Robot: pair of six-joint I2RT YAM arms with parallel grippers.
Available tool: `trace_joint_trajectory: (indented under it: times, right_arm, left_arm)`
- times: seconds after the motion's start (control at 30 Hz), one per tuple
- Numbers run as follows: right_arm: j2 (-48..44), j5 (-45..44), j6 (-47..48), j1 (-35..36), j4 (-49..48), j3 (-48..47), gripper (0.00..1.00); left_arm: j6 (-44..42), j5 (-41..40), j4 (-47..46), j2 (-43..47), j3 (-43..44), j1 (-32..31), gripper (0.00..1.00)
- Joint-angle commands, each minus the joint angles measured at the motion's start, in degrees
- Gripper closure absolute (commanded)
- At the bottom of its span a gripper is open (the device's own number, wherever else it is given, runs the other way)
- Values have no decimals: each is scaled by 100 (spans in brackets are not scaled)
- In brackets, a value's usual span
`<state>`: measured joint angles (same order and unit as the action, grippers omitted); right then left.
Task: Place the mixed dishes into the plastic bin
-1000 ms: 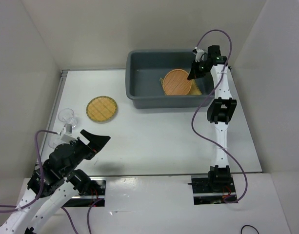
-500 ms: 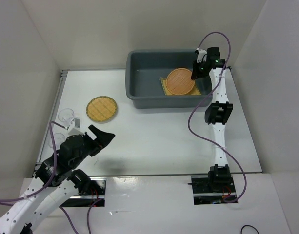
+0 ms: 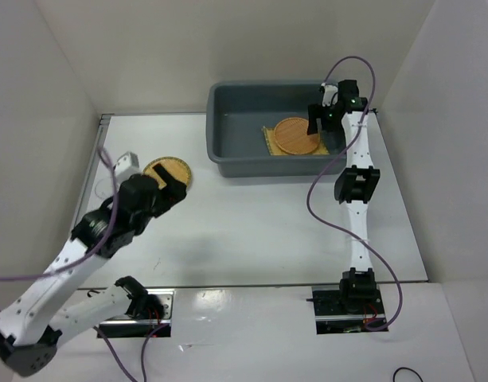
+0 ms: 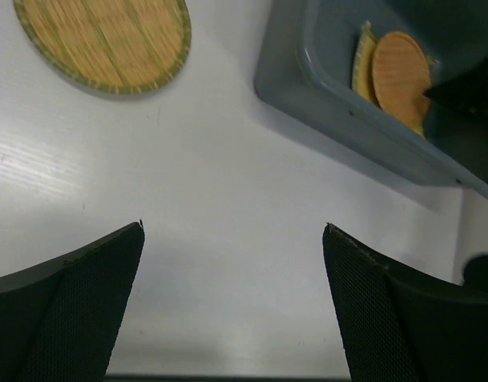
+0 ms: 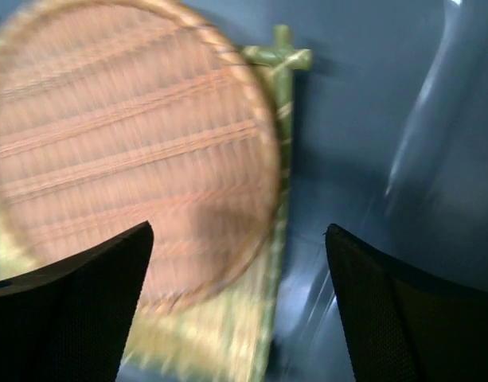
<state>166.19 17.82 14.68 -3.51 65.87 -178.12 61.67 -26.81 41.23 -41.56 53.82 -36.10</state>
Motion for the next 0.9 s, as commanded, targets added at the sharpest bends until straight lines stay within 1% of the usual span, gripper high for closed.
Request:
trace_joint_trajectory:
  times: [0.0,0.03,0.07,0.1,0.13,0.17,0.2,0.23,0.27,0.3,0.33,0.37,0.4,0.43,0.47,0.5,0.53,0.57,0.63,0.67,0.73,0.77,0.83,0.87]
  right_arm:
    - [-1480,492,8,-168,154,-153,7]
    - [-1702,981,131,-220,390,-153,4]
    - [-1895,1177,376,-220,549,-153,2]
    - [-2245,1336,482,-220,724,-153,2]
    - [-2466,1477,483,-220,874,143,2]
    - [-2747,1478,423,-220,875,494,2]
    - [-3185,1478,483,-281,875,768,2]
    - [-3389,1531,483,-282,875,1258,2]
    - [-3591,1531,553,-360,875,1497,2]
    - [-3785,1531,623,-361,875,1717,2]
    - [-4144,1531,624,-361,875,2076,2]
    - [-4313,1531,676,-431,875,2245,2]
    - [-4462,1531,677,-431,875,2403,2]
    - [-4742,1531,755,-492,875,2771,2]
    - [-4867,1531,756,-493,875,3000,2]
    - [-4990,1531,913,-554,875,3525,2]
    - [-5226,1461,984,-607,875,3835,2]
    - [-5350,1513,1071,-607,875,4473,2]
    - [-5744,1618,1335,-773,762,5153,2]
    - [-5903,1689,1336,-940,657,5826,2]
    - [-6368,1768,1336,-1133,402,6515,2]
    - [-6519,1768,1336,-1282,175,7093,2]
    - [-6878,1716,1336,-1371,-64,7788,2]
    - [-6985,1716,1336,-1372,-65,7967,2]
  left_arm:
    - [-349,-1053,429,-1194,777,190,1]
    - [-349,-1159,429,-1362,970,304,1]
    - [-575,-1038,-110,-1511,972,714,1]
    - [-734,-802,-463,-1513,877,988,1]
    - [-892,-43,-1137,-1635,597,1321,1]
    - [-893,400,-1361,-1758,473,1699,1]
    - [-963,883,-1520,-1942,402,2451,1]
    - [-1060,1366,-1617,-2187,401,2798,1]
    - [-1243,2189,-1618,-2738,479,3097,1]
    - [-1332,2493,-1618,-2996,541,3518,1]
    - [-1394,2740,-1688,-3198,594,3661,1]
    - [-1464,2968,-1819,-3444,594,3776,1]
    - [-1465,3032,-1960,-3507,594,3959,1]
    - [-1465,3145,-2257,-3647,594,4083,1]
    - [-1465,3477,-2364,-3770,533,4223,1]
    - [-1465,3620,-2479,-4076,533,4399,1]
    - [-1517,3926,-2532,-4236,533,4470,1]
    - [-1518,4007,-2585,-4368,533,4523,1]
    - [-1518,4078,-2839,-4597,472,4576,1]
    - [-1518,4078,-2901,-4598,471,4576,1]
    - [-1456,4140,-3094,-4764,392,4638,1]
    - [-1456,4270,-3199,-4765,270,4638,1]
    - [-1351,4341,-3393,-4905,138,4638,1]
    - [-1351,4342,-3446,-4905,68,4638,1]
